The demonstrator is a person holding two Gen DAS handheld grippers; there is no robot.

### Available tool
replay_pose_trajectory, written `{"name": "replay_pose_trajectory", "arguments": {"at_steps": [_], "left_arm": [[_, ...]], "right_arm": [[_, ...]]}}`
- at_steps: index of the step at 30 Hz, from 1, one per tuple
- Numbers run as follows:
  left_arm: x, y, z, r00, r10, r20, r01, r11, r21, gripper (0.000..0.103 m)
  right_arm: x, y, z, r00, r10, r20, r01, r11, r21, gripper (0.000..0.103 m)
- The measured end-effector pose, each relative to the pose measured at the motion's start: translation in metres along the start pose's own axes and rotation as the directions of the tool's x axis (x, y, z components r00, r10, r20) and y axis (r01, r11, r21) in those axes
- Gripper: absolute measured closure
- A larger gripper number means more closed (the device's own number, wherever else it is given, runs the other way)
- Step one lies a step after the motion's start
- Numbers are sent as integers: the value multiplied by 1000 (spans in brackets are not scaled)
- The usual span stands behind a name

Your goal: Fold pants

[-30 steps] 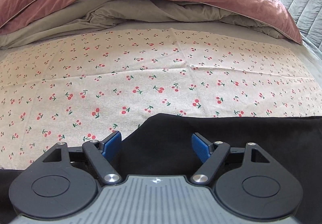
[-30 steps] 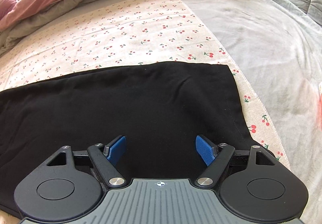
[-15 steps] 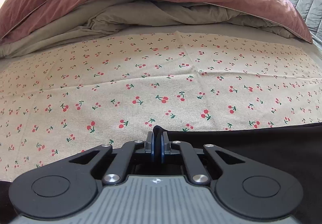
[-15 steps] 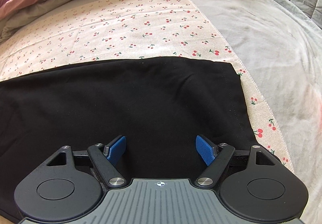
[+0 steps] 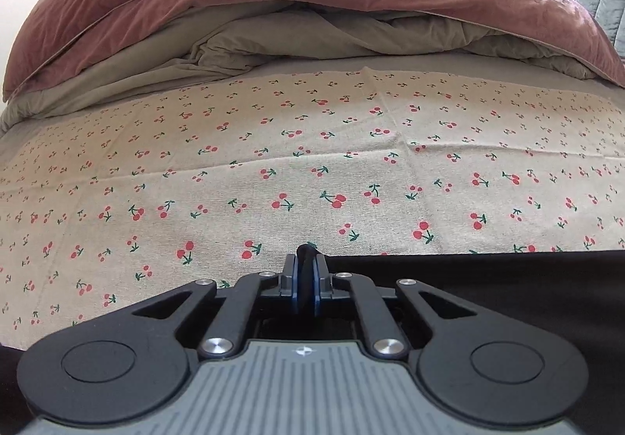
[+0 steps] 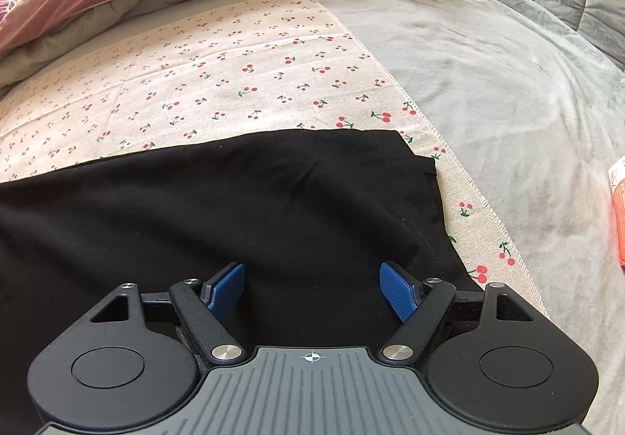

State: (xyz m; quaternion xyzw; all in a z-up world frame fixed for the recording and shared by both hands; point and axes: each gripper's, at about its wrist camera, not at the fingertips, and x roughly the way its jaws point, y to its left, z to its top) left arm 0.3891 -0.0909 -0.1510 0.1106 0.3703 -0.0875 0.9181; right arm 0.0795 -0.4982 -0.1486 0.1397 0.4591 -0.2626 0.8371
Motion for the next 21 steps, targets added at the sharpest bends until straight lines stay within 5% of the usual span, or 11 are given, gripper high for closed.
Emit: {"name": "replay_pose_trajectory", "arguments": {"at_steps": [3, 6, 8, 10, 15, 21], "left_arm": [[-2, -5, 2, 1000, 25, -3, -25, 1000, 18, 88], [-8, 7, 6, 1000, -9, 0, 9, 998, -67, 80], [-17, 14, 6, 1000, -12, 18, 14, 994, -106, 66], [-28, 20, 3, 999, 20, 39, -15, 991, -136, 24], [-61, 23, -13, 995, 95, 14, -92, 985, -143, 23], [-130, -15, -63, 999, -47, 8, 47, 999, -17, 23]], "right_arm": [[-2, 3, 1, 999, -33, -1, 33, 999, -4, 25], [-19, 11, 1, 998, -30, 64, 32, 999, -33, 25], [-27, 12, 2, 997, 25, 76, -23, 999, -34, 25], [-28, 14, 1, 997, 41, 64, -38, 998, -44, 25], [-13, 24, -2, 1000, -29, -2, 28, 996, -83, 25], [-34, 68, -12, 994, 101, 35, -92, 974, -208, 25]]}}
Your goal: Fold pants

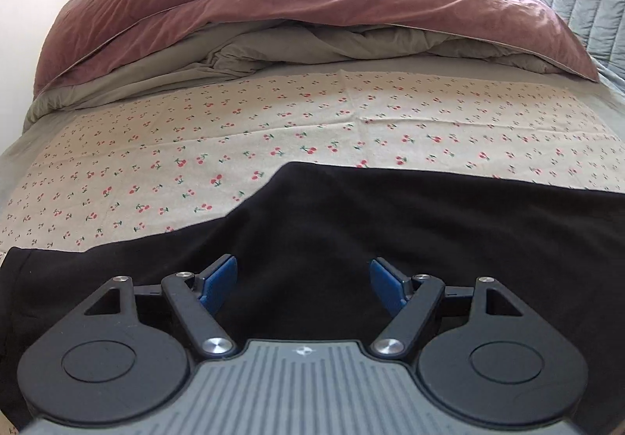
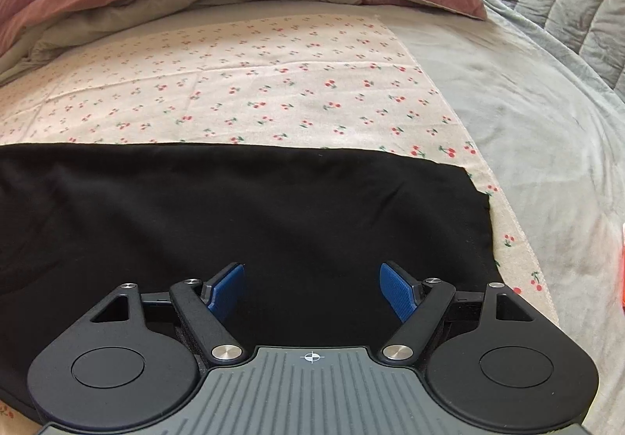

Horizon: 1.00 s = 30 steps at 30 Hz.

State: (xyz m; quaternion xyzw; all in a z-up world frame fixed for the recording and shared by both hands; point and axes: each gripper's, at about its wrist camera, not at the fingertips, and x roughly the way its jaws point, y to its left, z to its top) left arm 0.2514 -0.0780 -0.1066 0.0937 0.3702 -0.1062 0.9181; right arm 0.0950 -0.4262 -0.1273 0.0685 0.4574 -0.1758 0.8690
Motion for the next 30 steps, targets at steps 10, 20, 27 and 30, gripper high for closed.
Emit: {"name": "replay_pose_trajectory", "arguments": {"at_steps": [10, 20, 27, 30], "left_arm": [[5, -16, -61, 994, -92, -54, 94, 995, 40, 22], [-1, -9, -72, 993, -106, -49, 110, 991, 71, 21], [1, -7, -70, 992, -108, -59, 112, 992, 62, 21], [-7, -8, -70, 989, -128, -73, 130, 991, 31, 23]], "right_arm": [[4, 88, -19, 985, 159, -74, -172, 955, -240, 26], [26, -25, -12, 999, 8, -32, -7, 1000, 29, 12], [16, -72, -7, 987, -153, -48, 160, 939, 303, 27], [-12, -41, -10, 997, -72, 34, 63, 976, 209, 26]]}}
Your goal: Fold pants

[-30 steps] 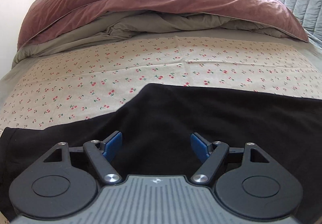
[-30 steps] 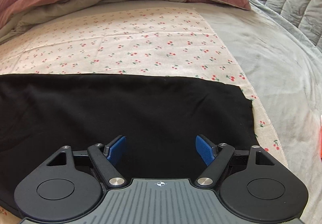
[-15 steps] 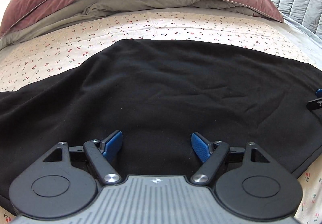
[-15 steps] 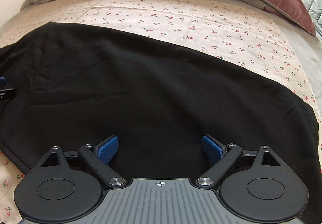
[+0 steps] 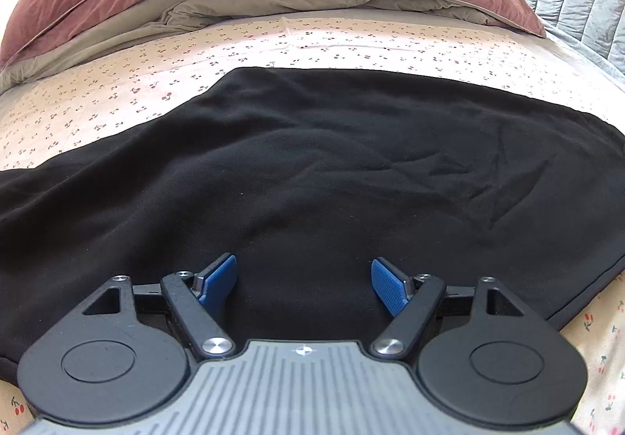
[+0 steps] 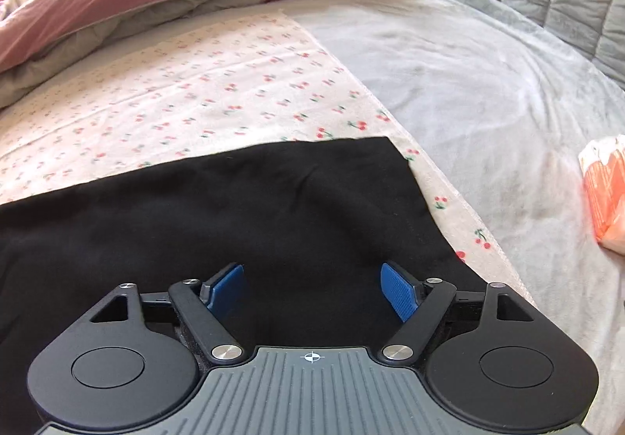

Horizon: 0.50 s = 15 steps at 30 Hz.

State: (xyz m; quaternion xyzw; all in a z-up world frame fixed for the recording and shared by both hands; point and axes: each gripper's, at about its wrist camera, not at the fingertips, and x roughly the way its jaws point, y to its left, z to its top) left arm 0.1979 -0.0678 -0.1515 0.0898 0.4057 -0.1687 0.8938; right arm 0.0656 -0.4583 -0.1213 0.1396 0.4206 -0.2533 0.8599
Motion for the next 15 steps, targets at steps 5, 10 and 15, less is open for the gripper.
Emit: {"name": "replay_pose_trajectory", "arguments": {"at_steps": [5, 10, 15], "left_arm": [[-16, -13, -2, 997, -40, 59, 39, 999, 20, 23], [-4, -16, -11, 1000, -25, -8, 26, 999, 42, 23], [-7, -10, -13, 1000, -22, -7, 22, 999, 34, 23]], "right_arm": [[-12, 47, -25, 999, 18, -42, -28, 968, -248, 25], [-8, 44, -46, 997, -25, -72, 1, 948, -320, 22], [-13, -1, -51, 994, -67, -89, 45, 972, -233, 18]]}}
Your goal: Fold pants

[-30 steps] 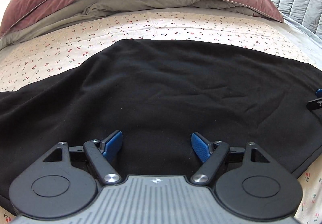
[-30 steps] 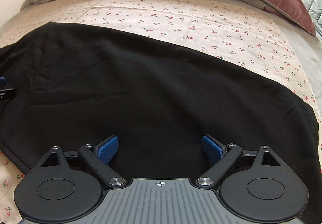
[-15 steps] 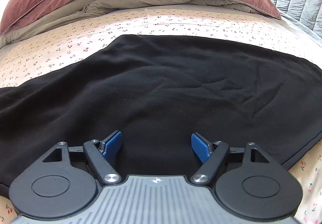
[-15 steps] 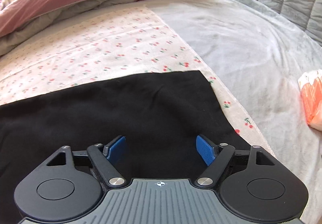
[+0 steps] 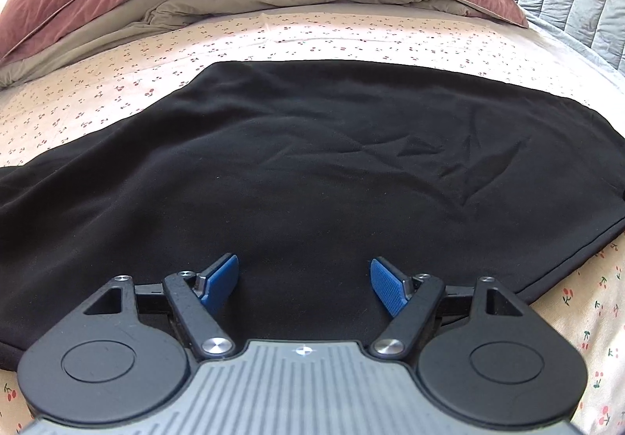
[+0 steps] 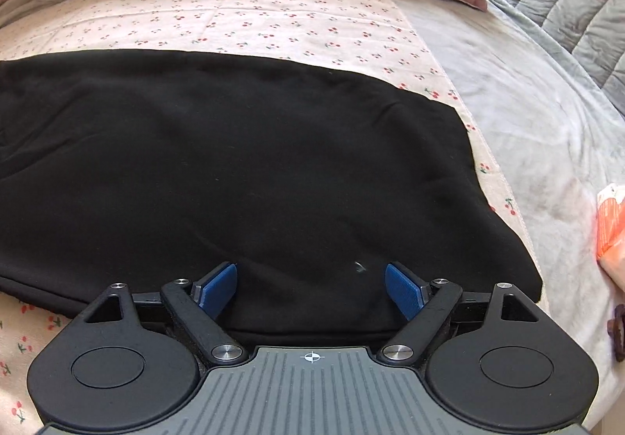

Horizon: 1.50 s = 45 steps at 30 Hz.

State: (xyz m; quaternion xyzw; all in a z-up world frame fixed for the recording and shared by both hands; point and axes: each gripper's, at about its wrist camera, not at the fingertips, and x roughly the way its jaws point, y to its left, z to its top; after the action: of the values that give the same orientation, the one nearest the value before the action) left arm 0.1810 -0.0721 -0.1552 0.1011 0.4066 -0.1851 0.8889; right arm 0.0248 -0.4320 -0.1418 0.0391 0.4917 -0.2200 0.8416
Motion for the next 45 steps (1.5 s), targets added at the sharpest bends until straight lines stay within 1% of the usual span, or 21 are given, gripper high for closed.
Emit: {"name": "replay_pose_trajectory", "arguments": {"at_steps": [6, 7, 10, 11, 12, 14, 16, 18, 21, 24, 27, 29, 35, 36, 37, 38, 39, 40, 42, 44, 45], "left_arm": [[-2, -2, -3, 1000, 8, -1, -8, 1000, 21, 23], [-2, -2, -3, 1000, 9, -3, -9, 1000, 21, 23], [-2, -3, -2, 1000, 17, -8, -17, 1000, 22, 22], [-1, -4, -1, 1000, 18, -10, -18, 1000, 22, 22], [-1, -4, 0, 1000, 19, -12, -19, 1000, 19, 22], [-1, -3, 2, 1000, 14, -19, -14, 1000, 3, 23], [-3, -1, 5, 1000, -12, -19, 11, 1000, -22, 23], [-4, 1, 6, 999, -29, -13, 29, 999, -36, 23], [-2, 1, 7, 1000, -15, -19, 14, 999, -42, 23], [1, -2, 7, 1000, -1, -25, 0, 999, -35, 23], [2, -6, 7, 1000, 11, -28, -12, 1000, -11, 23], [1, -6, 7, 999, 13, -30, -13, 1000, -8, 23], [0, -6, 4, 1000, 7, -26, -7, 1000, 4, 23], [0, -6, 4, 1000, 7, -26, -7, 1000, 8, 23], [0, -6, 4, 1000, 7, -25, -7, 1000, 10, 23], [1, -6, 4, 1000, 6, -24, -6, 1000, 10, 23], [0, -6, 4, 1000, 4, -24, -4, 1000, 11, 23], [0, -6, 4, 1000, 2, -25, -2, 1000, 11, 23], [0, -5, 4, 1000, -3, -26, 3, 1000, 10, 23], [0, -5, 4, 1000, -5, -25, 6, 1000, 13, 23], [0, -5, 4, 1000, -5, -24, 6, 1000, 15, 23]], "right_arm": [[0, -81, -25, 1000, 7, -25, 0, 967, 254, 17], [-2, -94, -29, 1000, -12, -23, 18, 953, 302, 17], [-12, -114, -37, 981, -189, -33, 189, 917, 353, 20], [-16, -120, -40, 980, -195, -29, 191, 903, 385, 20], [-22, -130, -45, 990, -138, -9, 127, 881, 457, 20], [-26, -148, -56, 999, 13, 40, -34, 803, 595, 21], [-23, -159, -65, 987, 149, 67, -154, 715, 682, 22], [-20, -159, -71, 970, 226, 88, -223, 689, 689, 20], [-17, -161, -81, 954, 272, 128, -275, 619, 735, 20], [-17, -173, -85, 939, 281, 198, -323, 526, 787, 20], [-9, -175, -84, 936, 273, 221, -332, 485, 809, 29], [-5, -176, -86, 943, 244, 225, -315, 450, 835, 41], [4, -160, -71, 963, 161, 215, -265, 450, 853, 44], [4, -157, -69, 967, 145, 210, -254, 453, 855, 50], [3, -154, -67, 972, 127, 200, -236, 463, 854, 72], [4, -153, -65, 969, 132, 207, -245, 460, 853, 87], [0, -151, -64, 966, 127, 224, -257, 460, 850, 90], [-6, -147, -59, 968, 98, 231, -249, 488, 837, 92], [-33, -129, -42, 955, 6, 297, -240, 606, 759, 92], [-68, -94, -20, 903, -65, 425, -219, 782, 584, 92], [-83, -69, -12, 865, -91, 494, -172, 870, 461, 92]]}}
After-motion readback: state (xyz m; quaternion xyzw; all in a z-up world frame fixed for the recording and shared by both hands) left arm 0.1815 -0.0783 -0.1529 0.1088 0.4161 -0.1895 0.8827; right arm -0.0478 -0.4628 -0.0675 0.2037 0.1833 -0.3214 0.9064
